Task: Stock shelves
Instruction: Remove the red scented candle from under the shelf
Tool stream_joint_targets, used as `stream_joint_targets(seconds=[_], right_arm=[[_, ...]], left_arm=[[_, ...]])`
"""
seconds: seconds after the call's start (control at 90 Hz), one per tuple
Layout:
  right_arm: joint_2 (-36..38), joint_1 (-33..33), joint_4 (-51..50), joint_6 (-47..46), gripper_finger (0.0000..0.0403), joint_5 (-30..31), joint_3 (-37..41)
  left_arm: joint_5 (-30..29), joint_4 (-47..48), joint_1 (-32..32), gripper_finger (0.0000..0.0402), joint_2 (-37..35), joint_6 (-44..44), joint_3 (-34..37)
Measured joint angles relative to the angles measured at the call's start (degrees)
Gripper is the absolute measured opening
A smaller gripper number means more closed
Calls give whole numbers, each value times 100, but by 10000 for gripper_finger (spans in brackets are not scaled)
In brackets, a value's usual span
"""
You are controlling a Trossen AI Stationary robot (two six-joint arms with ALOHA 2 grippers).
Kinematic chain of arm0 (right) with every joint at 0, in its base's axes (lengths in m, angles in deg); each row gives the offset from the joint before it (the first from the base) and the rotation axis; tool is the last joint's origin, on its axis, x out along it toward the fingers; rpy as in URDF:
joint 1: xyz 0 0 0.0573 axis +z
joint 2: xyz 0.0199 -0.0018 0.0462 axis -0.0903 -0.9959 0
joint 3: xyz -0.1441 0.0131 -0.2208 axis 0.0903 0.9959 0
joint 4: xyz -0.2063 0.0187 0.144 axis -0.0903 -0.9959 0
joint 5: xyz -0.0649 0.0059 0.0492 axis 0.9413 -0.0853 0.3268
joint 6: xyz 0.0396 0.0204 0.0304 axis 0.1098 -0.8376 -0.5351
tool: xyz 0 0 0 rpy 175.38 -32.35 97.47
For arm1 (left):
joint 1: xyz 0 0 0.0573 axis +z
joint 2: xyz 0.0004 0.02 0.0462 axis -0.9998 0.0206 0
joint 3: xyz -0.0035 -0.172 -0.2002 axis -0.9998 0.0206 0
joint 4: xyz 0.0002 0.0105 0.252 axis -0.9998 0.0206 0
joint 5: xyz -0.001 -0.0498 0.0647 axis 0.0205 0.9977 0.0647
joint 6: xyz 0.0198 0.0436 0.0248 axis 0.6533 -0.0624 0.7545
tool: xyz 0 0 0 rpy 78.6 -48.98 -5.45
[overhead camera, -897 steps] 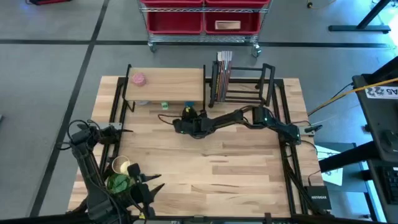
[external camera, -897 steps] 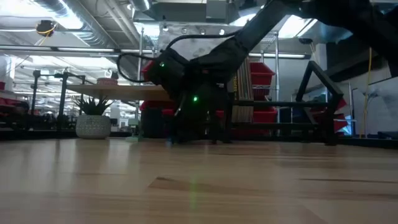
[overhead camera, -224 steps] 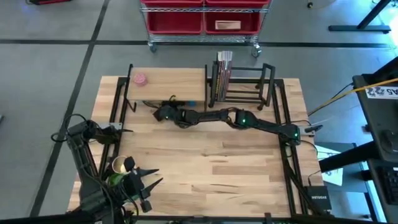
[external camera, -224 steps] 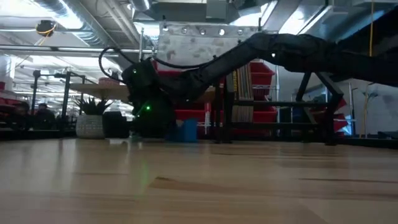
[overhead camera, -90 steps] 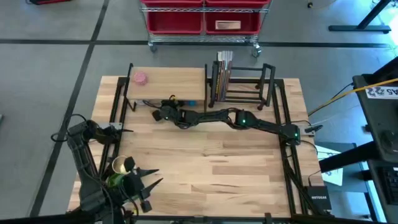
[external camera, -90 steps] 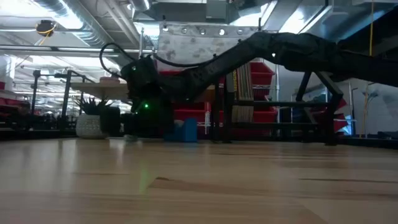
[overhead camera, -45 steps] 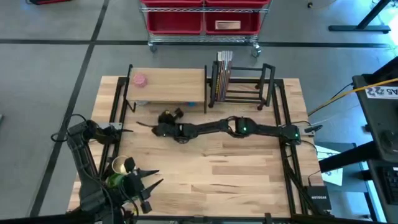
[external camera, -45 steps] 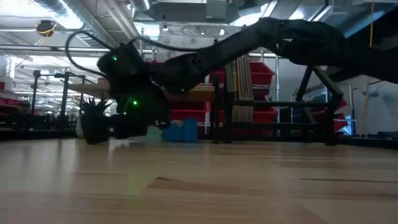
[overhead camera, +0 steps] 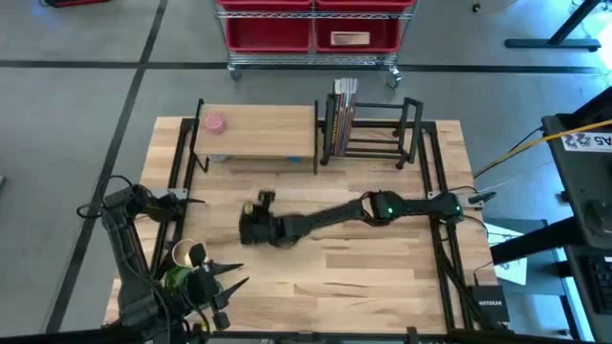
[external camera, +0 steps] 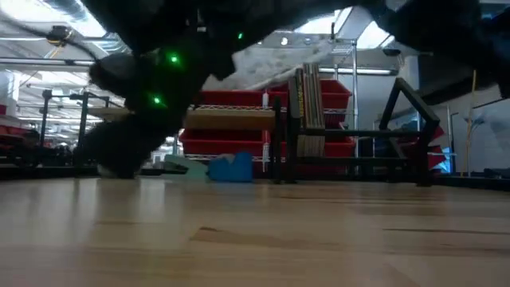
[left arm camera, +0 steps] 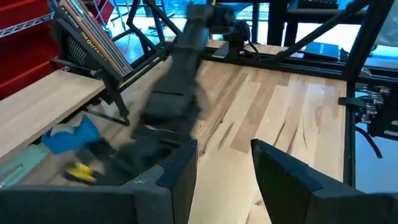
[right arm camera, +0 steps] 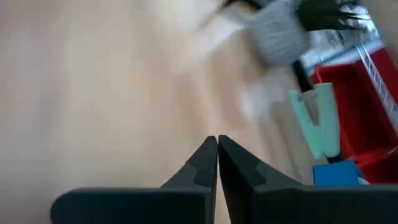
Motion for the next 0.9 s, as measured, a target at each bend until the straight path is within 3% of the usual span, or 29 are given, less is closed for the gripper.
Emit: stream_joint_targets(seconds=[0.322,0.5,0.622,0.767,0.9], right_arm=[[845,1127,-1224,-223,0,435,1235],[1853,1599,-1422,-847,0,619,2307],[2291,1889,-1431,-1782,0,732,2961],[2483,2142,-1103,-3085,0,946,3405],[2427,2269,-160,-3582,0,934,3809]], left_arm=[[-306,259,16,139,-281,-15,-9],[-382,248,585,139,-1003,350,-15],[124,249,1517,139,-1524,1017,-20],[1260,249,3038,139,-1988,2506,-17],[2462,249,4499,152,-2253,3726,-17]])
